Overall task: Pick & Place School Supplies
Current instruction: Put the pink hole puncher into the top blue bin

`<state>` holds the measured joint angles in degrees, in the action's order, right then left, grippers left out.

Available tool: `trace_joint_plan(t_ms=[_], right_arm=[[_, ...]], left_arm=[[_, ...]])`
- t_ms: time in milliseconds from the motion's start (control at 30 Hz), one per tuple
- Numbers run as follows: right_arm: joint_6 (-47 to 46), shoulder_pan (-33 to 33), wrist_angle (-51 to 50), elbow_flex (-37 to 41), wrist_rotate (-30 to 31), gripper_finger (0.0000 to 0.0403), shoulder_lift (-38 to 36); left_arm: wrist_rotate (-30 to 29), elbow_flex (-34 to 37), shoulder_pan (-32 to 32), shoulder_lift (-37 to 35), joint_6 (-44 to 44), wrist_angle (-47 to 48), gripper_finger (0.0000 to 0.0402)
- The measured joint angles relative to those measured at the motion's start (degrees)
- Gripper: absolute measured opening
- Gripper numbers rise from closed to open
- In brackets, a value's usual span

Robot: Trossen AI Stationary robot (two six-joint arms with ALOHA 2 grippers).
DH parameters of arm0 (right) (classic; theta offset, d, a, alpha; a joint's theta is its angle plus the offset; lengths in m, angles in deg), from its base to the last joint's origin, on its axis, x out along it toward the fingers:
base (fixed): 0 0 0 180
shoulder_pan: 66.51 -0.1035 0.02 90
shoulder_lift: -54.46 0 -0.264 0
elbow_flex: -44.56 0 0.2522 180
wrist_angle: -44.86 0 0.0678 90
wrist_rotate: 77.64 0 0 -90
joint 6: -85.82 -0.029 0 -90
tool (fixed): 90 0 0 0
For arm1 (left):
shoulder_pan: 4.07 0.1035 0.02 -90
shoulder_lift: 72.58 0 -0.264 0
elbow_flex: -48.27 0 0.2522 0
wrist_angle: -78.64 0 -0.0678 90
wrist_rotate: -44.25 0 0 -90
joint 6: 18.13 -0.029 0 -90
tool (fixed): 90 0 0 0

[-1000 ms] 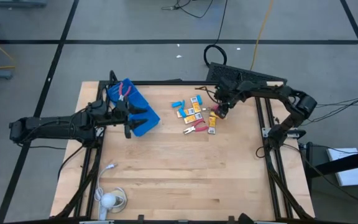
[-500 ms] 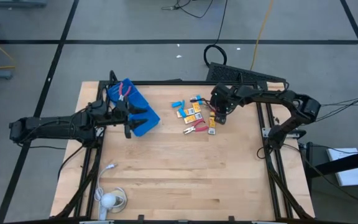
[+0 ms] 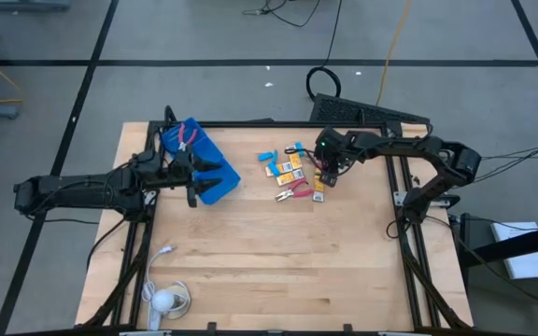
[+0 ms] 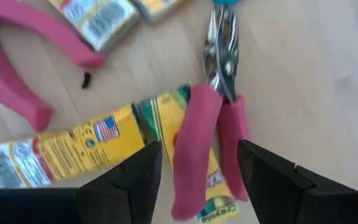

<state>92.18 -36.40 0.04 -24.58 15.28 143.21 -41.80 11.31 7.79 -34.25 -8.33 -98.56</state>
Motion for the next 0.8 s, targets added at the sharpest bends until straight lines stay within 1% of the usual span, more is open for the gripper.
trace_joint_plan(t_ms=[133, 267, 467, 800], right_arm=[[0.31, 0.02, 0.44, 1.86, 0.01, 0.0195, 0.04], [-1.13, 0.02, 0.97, 2.40, 0.01, 0.0177, 0.04], [-1.17, 0.04, 4.31, 3.98, 0.00, 0.0136, 0.04], [0.07, 0.04, 6.13, 4.30, 0.00, 0.0057, 0.04]], left_arm=[[0.00, 0.00, 0.00, 0.00, 0.02, 0.00, 0.0230], [0.00, 0.00, 0.00, 0.02, 0.13, 0.00, 0.0230], [0.00, 0.00, 0.00, 0.02, 0.15, -0.02, 0.0230], [-0.02, 0.00, 0.00, 0.00, -0.19, -0.04, 0.0230]])
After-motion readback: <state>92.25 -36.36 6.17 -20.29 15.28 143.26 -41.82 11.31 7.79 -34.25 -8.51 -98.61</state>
